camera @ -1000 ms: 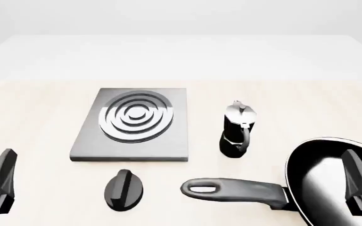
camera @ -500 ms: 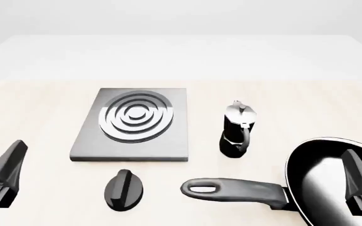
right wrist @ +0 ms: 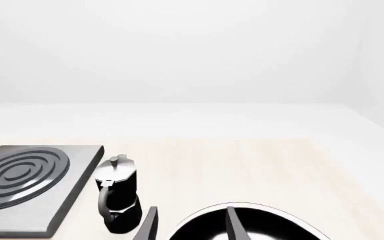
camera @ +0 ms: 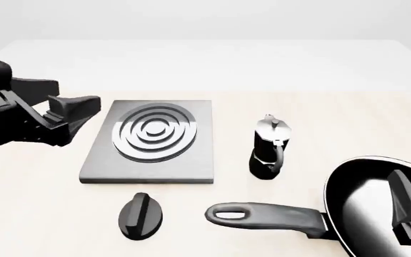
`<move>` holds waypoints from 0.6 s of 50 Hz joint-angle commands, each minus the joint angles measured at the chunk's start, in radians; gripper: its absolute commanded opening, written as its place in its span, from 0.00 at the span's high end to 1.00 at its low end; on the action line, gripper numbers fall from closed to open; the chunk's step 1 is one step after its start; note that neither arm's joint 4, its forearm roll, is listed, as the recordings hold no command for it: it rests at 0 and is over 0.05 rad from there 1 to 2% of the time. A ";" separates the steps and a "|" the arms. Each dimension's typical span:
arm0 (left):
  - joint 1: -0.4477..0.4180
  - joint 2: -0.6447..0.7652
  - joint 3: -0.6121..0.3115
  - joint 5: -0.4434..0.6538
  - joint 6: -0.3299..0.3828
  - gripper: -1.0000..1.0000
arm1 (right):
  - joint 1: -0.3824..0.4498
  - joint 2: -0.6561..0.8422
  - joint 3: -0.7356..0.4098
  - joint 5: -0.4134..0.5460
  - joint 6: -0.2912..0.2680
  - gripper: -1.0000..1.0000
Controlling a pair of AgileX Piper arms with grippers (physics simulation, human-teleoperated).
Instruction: Put the frying pan on the stove.
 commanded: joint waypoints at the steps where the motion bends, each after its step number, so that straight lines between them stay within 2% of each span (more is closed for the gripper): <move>1: -0.120 0.237 -0.236 0.193 0.060 0.00 | 0.000 -0.001 0.001 0.000 0.001 0.00; 3: -0.125 0.276 -0.277 0.233 0.086 0.00 | 0.000 -0.001 0.001 0.000 0.001 0.00; 11: -0.167 0.390 -0.414 0.366 0.066 0.00 | 0.000 -0.001 0.001 0.000 0.001 0.00; 14: -0.192 0.412 -0.437 0.392 0.059 0.00 | 0.000 -0.001 0.001 0.000 0.000 0.00; 16: -0.174 0.432 -0.464 0.422 0.093 0.00 | 0.000 -0.001 0.001 0.000 0.000 0.00; 22: -0.227 0.500 -0.553 0.510 0.108 0.00 | 0.000 -0.001 0.001 0.000 0.000 0.00; 26: -0.224 0.530 -0.588 0.544 0.132 0.00 | 0.000 -0.001 0.001 0.000 0.000 0.00; 29: -0.269 0.561 -0.617 0.570 0.107 0.00 | 0.000 -0.001 0.001 0.000 0.001 0.00; 30: -0.259 0.565 -0.624 0.572 0.120 0.00 | 0.000 -0.001 0.001 0.000 0.001 0.00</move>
